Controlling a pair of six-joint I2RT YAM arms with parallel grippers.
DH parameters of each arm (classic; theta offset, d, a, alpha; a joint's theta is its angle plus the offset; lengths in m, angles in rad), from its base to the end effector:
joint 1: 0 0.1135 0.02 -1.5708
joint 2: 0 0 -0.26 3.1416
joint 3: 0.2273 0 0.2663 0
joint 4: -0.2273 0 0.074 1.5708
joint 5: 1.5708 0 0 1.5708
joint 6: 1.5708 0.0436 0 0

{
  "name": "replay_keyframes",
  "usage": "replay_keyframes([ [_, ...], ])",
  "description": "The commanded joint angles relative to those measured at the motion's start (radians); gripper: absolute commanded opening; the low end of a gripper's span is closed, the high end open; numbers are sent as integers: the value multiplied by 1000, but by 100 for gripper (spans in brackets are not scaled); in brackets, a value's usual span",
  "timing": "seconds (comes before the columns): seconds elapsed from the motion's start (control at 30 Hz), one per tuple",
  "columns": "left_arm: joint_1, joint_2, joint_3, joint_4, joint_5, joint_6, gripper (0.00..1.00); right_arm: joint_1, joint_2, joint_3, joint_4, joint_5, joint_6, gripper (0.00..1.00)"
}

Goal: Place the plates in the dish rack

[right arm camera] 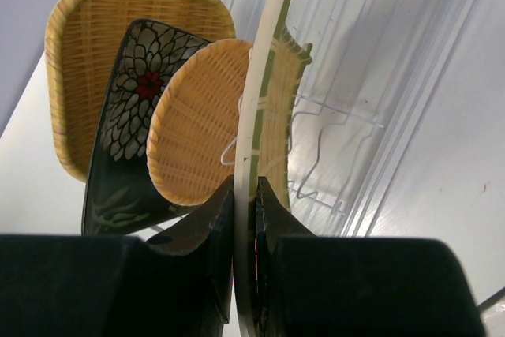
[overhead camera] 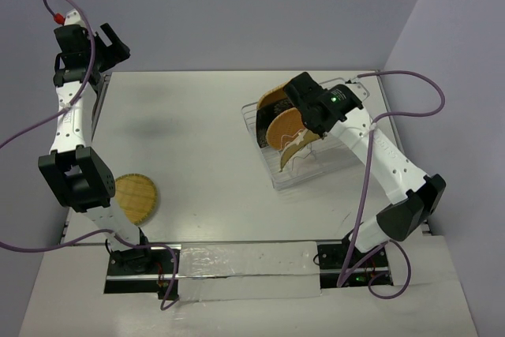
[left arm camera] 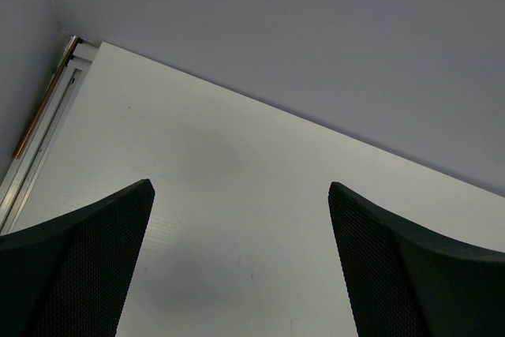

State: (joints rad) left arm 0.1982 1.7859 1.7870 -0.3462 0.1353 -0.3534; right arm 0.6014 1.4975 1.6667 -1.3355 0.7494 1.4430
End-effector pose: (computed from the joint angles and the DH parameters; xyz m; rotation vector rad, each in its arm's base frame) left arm 0.4376 0.0819 0.3882 -0.4342 1.8698 -0.2340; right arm 0.2545 0.1386 0.3783 1.1101 2.0259 -0.0694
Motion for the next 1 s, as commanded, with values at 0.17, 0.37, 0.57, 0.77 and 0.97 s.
replay_keyframes([
  [0.17,9,-27,-7,49,-11,22,99,-10,66,-7,0,22,27,0],
  [0.37,9,-30,-7,46,-15,30,99,-7,55,-79,87,-58,27,0],
  [0.57,9,-25,0,41,-20,30,99,13,-6,-133,26,-77,133,0],
  [0.77,9,-10,12,42,-14,25,99,18,-22,-92,-1,-18,126,0],
  [0.97,9,2,32,48,-27,26,99,18,-15,77,-13,59,72,0],
])
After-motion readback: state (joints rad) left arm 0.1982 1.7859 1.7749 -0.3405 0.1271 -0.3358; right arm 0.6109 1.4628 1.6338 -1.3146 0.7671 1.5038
